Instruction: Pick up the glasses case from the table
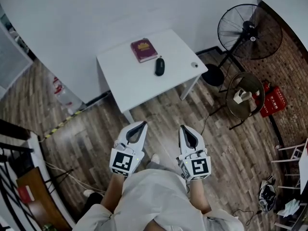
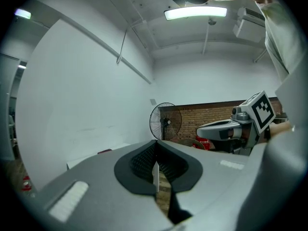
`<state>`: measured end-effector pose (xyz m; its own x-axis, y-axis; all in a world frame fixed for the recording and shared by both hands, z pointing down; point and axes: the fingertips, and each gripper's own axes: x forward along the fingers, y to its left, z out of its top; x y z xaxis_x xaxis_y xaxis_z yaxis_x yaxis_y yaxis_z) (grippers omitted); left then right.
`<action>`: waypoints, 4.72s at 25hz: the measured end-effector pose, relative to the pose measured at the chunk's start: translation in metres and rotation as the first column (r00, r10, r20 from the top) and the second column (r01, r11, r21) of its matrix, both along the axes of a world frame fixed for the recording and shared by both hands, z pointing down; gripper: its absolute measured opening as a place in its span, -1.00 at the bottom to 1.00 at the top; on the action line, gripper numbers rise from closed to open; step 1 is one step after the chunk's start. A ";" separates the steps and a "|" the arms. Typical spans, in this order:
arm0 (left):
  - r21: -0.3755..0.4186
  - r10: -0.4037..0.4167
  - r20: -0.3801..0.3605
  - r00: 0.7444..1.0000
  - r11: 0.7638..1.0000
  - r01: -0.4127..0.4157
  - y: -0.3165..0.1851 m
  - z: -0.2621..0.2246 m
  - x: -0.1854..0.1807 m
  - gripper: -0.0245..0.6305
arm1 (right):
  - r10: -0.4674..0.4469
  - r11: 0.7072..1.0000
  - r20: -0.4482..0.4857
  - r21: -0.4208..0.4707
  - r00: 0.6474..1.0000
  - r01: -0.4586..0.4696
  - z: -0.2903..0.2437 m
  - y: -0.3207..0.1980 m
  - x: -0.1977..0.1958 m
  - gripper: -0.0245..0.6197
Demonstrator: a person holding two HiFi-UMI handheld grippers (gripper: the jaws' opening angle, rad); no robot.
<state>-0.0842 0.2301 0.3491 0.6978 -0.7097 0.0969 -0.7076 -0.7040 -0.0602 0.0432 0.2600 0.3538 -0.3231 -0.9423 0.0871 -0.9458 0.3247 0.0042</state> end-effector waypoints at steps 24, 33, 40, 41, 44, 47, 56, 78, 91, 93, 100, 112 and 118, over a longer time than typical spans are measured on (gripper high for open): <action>-0.006 -0.027 -0.006 1.000 1.000 0.027 -0.076 -0.002 0.038 -0.87 | -0.053 0.999 0.008 -0.001 0.999 0.053 0.001 -0.085 0.030 -0.91; 0.036 0.049 -0.045 0.998 0.998 -0.047 -0.134 -0.012 0.047 -0.86 | -0.029 0.999 -0.006 -0.021 1.000 0.029 0.004 -0.143 0.032 -0.91; 0.009 0.062 -0.056 0.996 0.998 -0.062 -0.198 -0.003 0.046 -0.86 | -0.025 0.999 0.009 -0.043 1.000 0.025 0.012 -0.202 0.028 -0.91; 0.004 0.067 -0.052 0.996 0.998 -0.067 -0.208 -0.002 0.046 -0.87 | -0.020 0.999 0.012 -0.045 1.000 0.021 0.012 -0.211 0.028 -0.91; -0.017 0.072 -0.049 0.996 0.997 -0.073 -0.237 0.004 0.044 -0.87 | 0.003 0.999 0.005 -0.052 1.000 -0.003 0.013 -0.239 0.028 -0.91; -0.038 0.076 -0.052 0.996 0.996 -0.078 -0.265 0.012 0.042 -0.86 | 0.019 0.998 -0.001 -0.062 1.000 -0.019 0.015 -0.263 0.027 -0.91; -0.075 0.118 -0.044 0.992 0.990 -0.121 -0.324 0.035 0.046 -0.86 | 0.058 0.994 -0.021 -0.091 0.998 -0.060 0.029 -0.316 0.028 -0.91; -0.235 0.052 0.059 0.997 0.971 -0.037 -0.408 0.127 0.093 -0.79 | -0.046 0.967 -0.021 -0.253 0.999 0.039 0.098 -0.401 0.054 -0.91; -0.378 -0.032 0.162 0.986 0.921 0.092 -0.446 0.202 0.119 -0.57 | -0.148 0.912 -0.004 -0.387 0.989 0.135 0.158 -0.442 0.076 -0.91; -0.395 -0.040 0.172 0.984 0.913 0.107 -0.450 0.212 0.122 -0.55 | -0.161 0.904 0.002 -0.400 0.987 0.148 0.165 -0.447 0.077 -0.91; -0.439 -0.063 0.207 0.976 0.886 0.150 -0.455 0.240 0.129 -0.51 | -0.200 0.879 0.015 -0.439 0.980 0.187 0.183 -0.454 0.082 -0.91; -0.493 -0.084 0.277 0.957 0.842 0.217 -0.463 0.280 0.136 -0.19 | -0.227 0.855 0.017 -0.476 0.974 0.207 0.198 -0.459 0.093 -0.91; -0.520 -0.089 0.297 0.951 0.820 0.239 -0.467 0.298 0.143 0.02 | -0.235 0.846 0.019 -0.489 0.972 0.214 0.202 -0.461 0.097 -0.91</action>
